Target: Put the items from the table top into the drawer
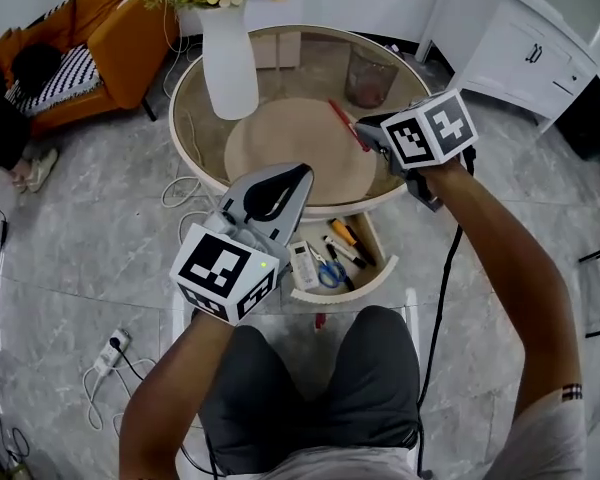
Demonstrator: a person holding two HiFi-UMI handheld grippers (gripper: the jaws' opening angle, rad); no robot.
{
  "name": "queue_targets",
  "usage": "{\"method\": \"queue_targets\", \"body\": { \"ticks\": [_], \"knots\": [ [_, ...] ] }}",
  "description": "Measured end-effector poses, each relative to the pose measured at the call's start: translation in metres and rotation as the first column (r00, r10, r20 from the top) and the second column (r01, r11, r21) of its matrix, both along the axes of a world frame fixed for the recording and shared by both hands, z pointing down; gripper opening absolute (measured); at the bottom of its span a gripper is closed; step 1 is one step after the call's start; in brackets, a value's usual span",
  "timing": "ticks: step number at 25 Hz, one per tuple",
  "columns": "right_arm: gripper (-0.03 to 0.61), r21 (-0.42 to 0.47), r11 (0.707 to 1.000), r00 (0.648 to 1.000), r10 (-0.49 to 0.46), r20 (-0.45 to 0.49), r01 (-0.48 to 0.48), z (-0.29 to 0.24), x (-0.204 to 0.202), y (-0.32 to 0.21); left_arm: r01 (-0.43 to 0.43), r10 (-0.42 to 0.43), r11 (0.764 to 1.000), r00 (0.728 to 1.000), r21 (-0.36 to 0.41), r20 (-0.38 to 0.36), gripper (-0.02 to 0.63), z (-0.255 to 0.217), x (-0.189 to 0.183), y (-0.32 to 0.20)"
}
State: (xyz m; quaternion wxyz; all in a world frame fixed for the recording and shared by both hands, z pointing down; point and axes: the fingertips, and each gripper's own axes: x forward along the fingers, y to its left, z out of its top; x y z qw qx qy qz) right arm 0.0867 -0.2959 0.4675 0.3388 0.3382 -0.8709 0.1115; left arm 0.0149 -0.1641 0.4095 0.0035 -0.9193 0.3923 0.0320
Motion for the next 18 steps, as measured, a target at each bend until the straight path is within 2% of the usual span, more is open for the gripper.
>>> {"method": "queue_targets", "body": {
  "ticks": [10,18],
  "knots": [
    [0.100,-0.058,0.997,0.995,0.041,-0.092,-0.046,0.032,-0.002,-0.037,0.021,-0.021,1.000,1.000,-0.004,0.016,0.000,0.006,-0.011,0.001],
    [0.120,-0.116,0.991,0.993,0.057,-0.104,-0.069,0.051,0.001,-0.044,0.032,-0.032,0.999,0.999,0.005,0.029,0.000,0.008,-0.015,0.006]
  ]
}}
